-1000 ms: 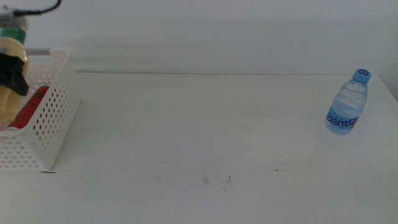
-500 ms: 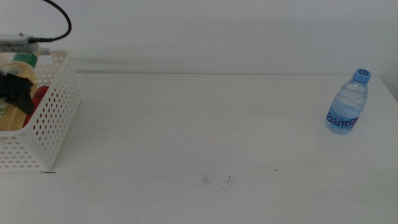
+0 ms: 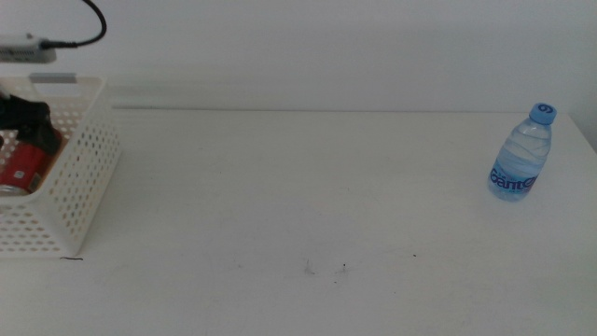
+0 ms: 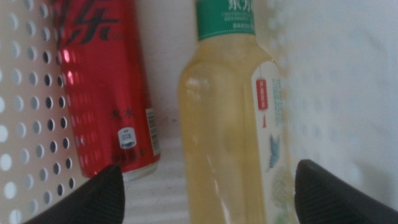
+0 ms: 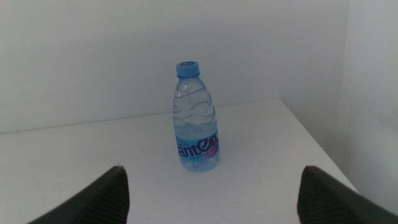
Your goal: Use arms to grab the bottles and put them into the dustbin to the left of the table.
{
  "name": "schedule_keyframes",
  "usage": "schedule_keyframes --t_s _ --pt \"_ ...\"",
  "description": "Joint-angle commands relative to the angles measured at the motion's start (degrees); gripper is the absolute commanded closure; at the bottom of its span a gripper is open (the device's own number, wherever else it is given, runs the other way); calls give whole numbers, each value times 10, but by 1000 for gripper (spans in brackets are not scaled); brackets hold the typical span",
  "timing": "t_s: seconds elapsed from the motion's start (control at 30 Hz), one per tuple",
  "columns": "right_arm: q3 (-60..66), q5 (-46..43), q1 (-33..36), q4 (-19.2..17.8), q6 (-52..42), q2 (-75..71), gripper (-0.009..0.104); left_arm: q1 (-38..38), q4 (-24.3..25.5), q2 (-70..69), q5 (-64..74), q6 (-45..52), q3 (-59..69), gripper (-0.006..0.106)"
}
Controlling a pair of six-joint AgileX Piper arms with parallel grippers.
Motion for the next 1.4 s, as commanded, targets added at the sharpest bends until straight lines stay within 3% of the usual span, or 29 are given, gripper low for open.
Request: schedule_keyframes --t_s 0.0,0.27,0.6,0.8,0.87,1.1,1.37 --pt "2 -6 -2 -4 -4 -3 4 -1 -18 -30 6 0 -6 7" --pt "2 -6 -2 -4 -4 -3 4 -57 -12 -170 -5 -21 -6 7" --pt "2 -6 -2 -4 -4 -3 4 -170 -213 -373 -63 92 118 7" --pt "2 -6 -2 -4 -4 -3 4 -240 -299 -448 -51 187 185 7" --pt "2 -6 -2 -4 -4 -3 4 -256 -303 -472 -53 191 210 7" --pt "2 -6 -2 -4 -4 -3 4 -269 -248 -603 -72 125 301 7" --pt "2 -6 -2 -4 -4 -3 4 -269 -207 -643 -87 59 332 7"
